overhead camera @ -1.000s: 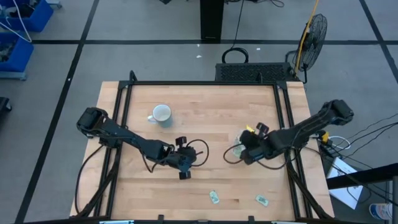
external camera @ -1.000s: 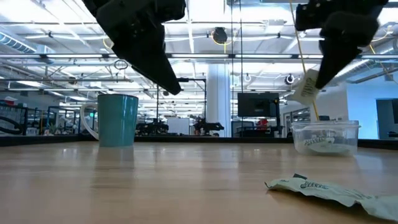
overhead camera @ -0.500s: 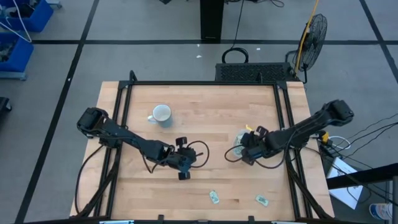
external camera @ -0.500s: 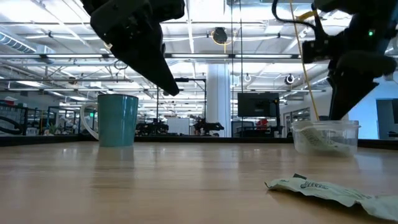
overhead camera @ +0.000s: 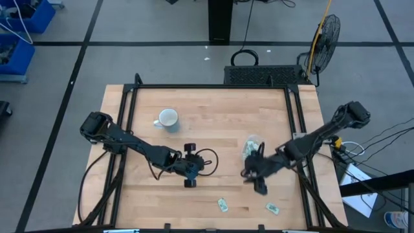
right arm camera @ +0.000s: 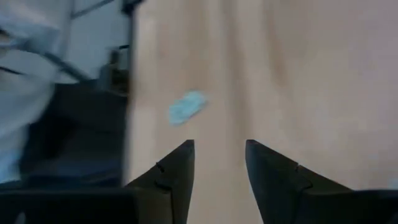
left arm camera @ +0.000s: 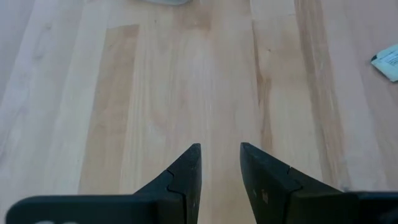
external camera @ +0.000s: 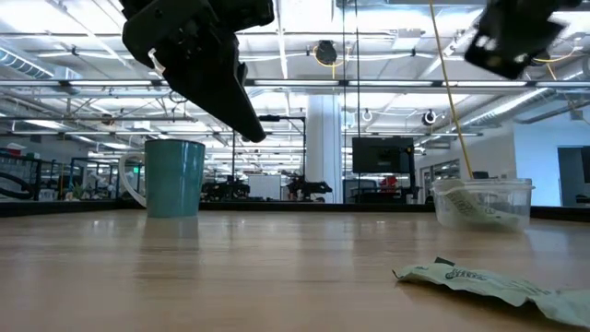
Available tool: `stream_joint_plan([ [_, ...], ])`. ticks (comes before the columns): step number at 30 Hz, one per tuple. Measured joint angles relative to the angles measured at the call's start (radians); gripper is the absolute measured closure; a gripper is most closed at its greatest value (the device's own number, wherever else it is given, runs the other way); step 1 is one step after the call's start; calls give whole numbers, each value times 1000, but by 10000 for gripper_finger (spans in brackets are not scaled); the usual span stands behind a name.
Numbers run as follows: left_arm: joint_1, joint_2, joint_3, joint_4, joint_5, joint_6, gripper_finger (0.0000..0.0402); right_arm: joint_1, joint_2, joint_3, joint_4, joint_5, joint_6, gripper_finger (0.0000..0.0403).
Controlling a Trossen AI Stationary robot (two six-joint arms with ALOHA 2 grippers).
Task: Pick and place Stevia / Truvia into bins
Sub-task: Put the right stevia packet into the container
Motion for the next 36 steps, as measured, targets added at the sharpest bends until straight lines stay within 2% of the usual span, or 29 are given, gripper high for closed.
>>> stream_joint_plan([
  [3, 0, 0, 0, 4, 1, 0, 284, 74, 32, 0, 26, -55, 157, 255],
  [9, 0, 0, 0, 9, 1, -2, 284, 209, 106, 0, -56, -180, 579, 236],
  [11, 0, 0, 0, 15, 1, -9, 284, 251, 142, 0, -64, -204, 681, 229],
  [15, 0, 0, 0, 19, 1, -33, 284, 311, 212, -1, -69, -332, 819, 212],
  [20, 0, 0, 0, 32, 1, -30, 284, 349, 264, -1, -102, -413, 881, 196],
  [24, 0, 0, 0, 36, 1, -29, 284, 360, 282, -1, -125, -331, 932, 196],
  [27, 0, 0, 0, 37, 1, -29, 284, 359, 311, -1, -98, -322, 933, 198],
  [36, 2, 0, 0, 40, 1, -3, 284, 360, 426, 3, -72, -464, 889, 199],
])
